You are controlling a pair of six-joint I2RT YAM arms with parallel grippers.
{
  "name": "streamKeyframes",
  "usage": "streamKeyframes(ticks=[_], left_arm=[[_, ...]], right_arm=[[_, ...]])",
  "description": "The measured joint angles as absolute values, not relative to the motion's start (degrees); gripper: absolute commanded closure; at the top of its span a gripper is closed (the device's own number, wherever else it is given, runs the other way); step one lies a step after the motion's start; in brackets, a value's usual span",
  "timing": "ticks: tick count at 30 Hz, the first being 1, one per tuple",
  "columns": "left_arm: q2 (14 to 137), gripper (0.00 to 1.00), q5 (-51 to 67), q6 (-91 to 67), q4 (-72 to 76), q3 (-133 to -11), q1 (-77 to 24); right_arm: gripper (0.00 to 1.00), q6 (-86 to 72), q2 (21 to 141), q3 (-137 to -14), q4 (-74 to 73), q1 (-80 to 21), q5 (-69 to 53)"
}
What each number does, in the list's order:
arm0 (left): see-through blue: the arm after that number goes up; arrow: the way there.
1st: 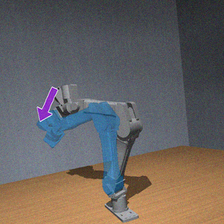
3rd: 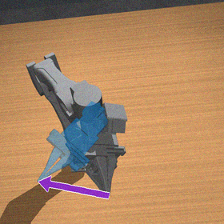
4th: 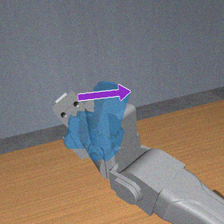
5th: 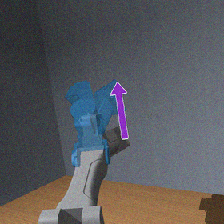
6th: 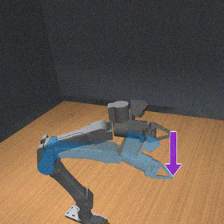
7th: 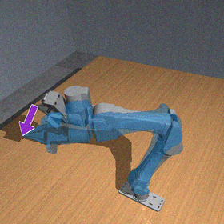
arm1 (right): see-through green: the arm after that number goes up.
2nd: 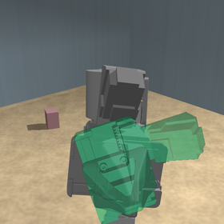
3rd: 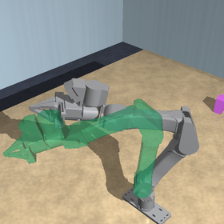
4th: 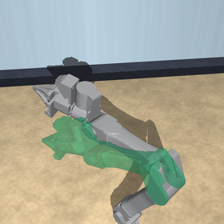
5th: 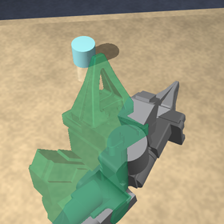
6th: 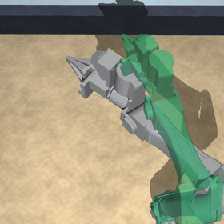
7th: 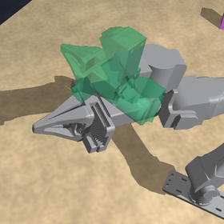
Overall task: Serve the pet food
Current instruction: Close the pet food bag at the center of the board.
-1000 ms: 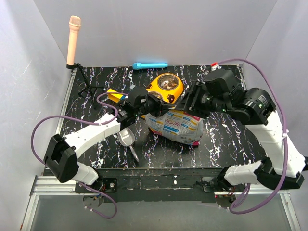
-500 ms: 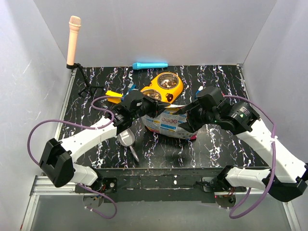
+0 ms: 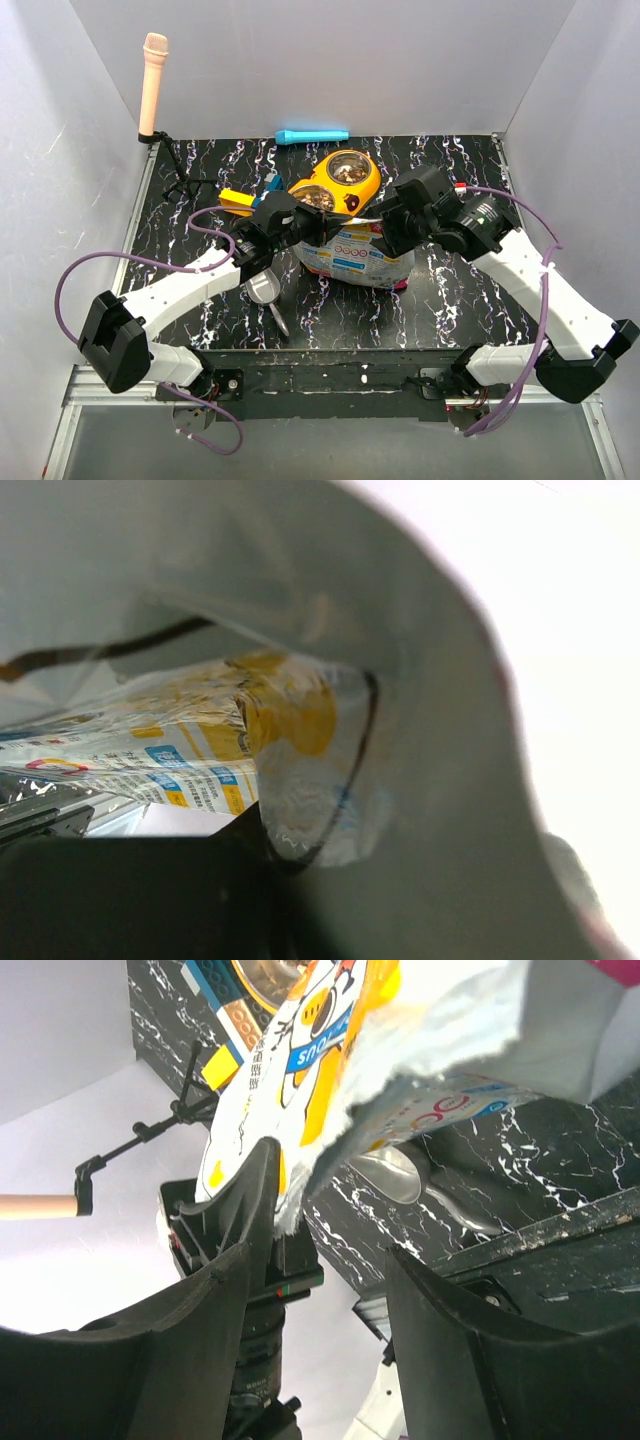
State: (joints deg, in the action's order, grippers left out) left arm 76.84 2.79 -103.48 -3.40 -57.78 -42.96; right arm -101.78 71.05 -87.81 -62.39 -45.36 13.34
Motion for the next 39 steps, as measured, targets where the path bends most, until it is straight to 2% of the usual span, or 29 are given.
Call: streamKeyframes(ticks=[11, 18, 19, 20, 21, 23, 25, 29, 33, 36, 39], left_arm=[[76.82, 1.00, 2.33, -104.64, -3.46, -57.78, -43.38], [76.07, 1.00, 1.87, -105.12, -4.73, -57.63, -44.01], [75.96, 1.00, 1.85, -105.21, -4.95, -57.63, -44.12], [75.83, 0.99, 1.78, -105.36, -5.21, -57.63, -44.25], [75.66, 0.96, 1.63, -105.49, -5.50, -57.63, -44.36], [75.44, 0.82, 1.30, -105.84, -5.82, -57.63, -44.49], [75.13, 0.59, 0.97, -106.83, -5.50, -57.63, -44.49], [71.75, 0.43, 2.11, -107.31, -8.32, -59.35, -43.64], [65.80, 0.43, 8.23, -103.68, -14.17, -63.00, -40.27], [60.71, 0.48, 14.52, -99.44, -19.59, -64.82, -36.93], [57.32, 0.64, 21.17, -95.77, -23.46, -66.15, -32.84]], right_arm=[[0.51, -101.78, 75.68, -89.84, -61.91, -45.06, 15.33], [0.65, -102.85, 75.85, -89.84, -62.39, -45.06, 17.72], [0.70, -103.28, 75.92, -89.84, -62.81, -45.06, 18.04], [0.84, -103.68, 76.03, -89.84, -63.18, -45.06, 18.24], [0.98, -104.29, 76.16, -89.78, -63.44, -45.06, 18.46], [0.99, -104.95, 76.38, -89.69, -63.81, -45.06, 18.61], [0.99, -105.75, 76.58, -89.86, -64.27, -45.06, 18.98], [0.99, -104.16, 76.75, -90.83, -65.54, -44.18, 18.74], [0.99, -97.93, 76.55, -90.63, -63.53, -42.57, 17.82], [0.99, -91.70, 76.31, -90.41, -62.26, -41.76, 17.12], [0.99, -85.03, 75.88, -90.24, -61.82, -40.36, 15.31]])
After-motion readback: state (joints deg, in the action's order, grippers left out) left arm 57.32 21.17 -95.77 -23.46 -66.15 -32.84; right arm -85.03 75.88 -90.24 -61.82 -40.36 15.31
